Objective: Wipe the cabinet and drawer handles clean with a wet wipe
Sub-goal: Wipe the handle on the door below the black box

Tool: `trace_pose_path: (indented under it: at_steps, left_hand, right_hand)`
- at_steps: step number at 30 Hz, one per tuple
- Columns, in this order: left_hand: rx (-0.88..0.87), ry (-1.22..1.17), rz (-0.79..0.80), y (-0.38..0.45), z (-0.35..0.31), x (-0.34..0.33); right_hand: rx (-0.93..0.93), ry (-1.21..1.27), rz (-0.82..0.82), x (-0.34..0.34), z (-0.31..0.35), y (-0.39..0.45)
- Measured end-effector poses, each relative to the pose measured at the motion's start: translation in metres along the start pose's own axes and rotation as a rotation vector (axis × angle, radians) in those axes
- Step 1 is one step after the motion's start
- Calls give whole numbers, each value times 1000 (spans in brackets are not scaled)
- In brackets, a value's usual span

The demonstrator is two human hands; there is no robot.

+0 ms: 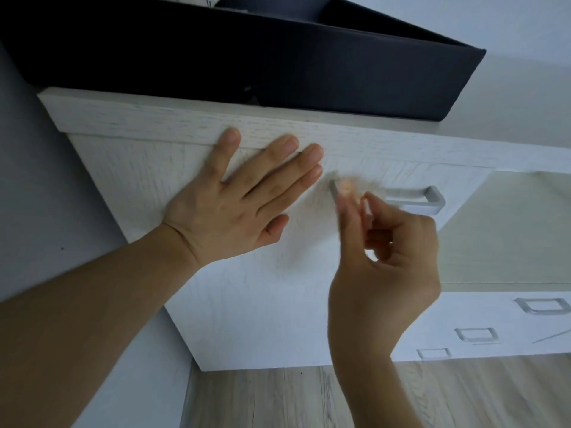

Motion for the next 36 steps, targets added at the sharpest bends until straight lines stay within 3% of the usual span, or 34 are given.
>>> trace_pose_path:
  at_steps: [12, 17, 23, 30, 36]
  left_hand:
    - [8, -7, -18, 0, 0, 0]
    - [27, -11, -17, 1, -2, -1]
    - [33, -15, -27, 0, 0, 1]
    - [7, -4, 8, 1, -1, 1]
    - [16, 0, -4, 0, -1, 1]
  right_hand:
    - [-85, -6, -9, -13, 8, -6]
    - [-270, 33, -191, 29, -22, 12]
    - [-123, 83, 71, -8, 8, -5]
    - [-76, 64, -7, -5, 2, -5]
    - [-396, 185, -106, 13, -22, 7]
Point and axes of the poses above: each hand's wrist, its own y-axis towards the middle knuckle, its own x-axis out of the back of the hand, z = x × y, the point moved 7 cm from there along y, towards the middle knuckle, and after that the axes turned 9 degrees about -z, right-handed, at the moved point
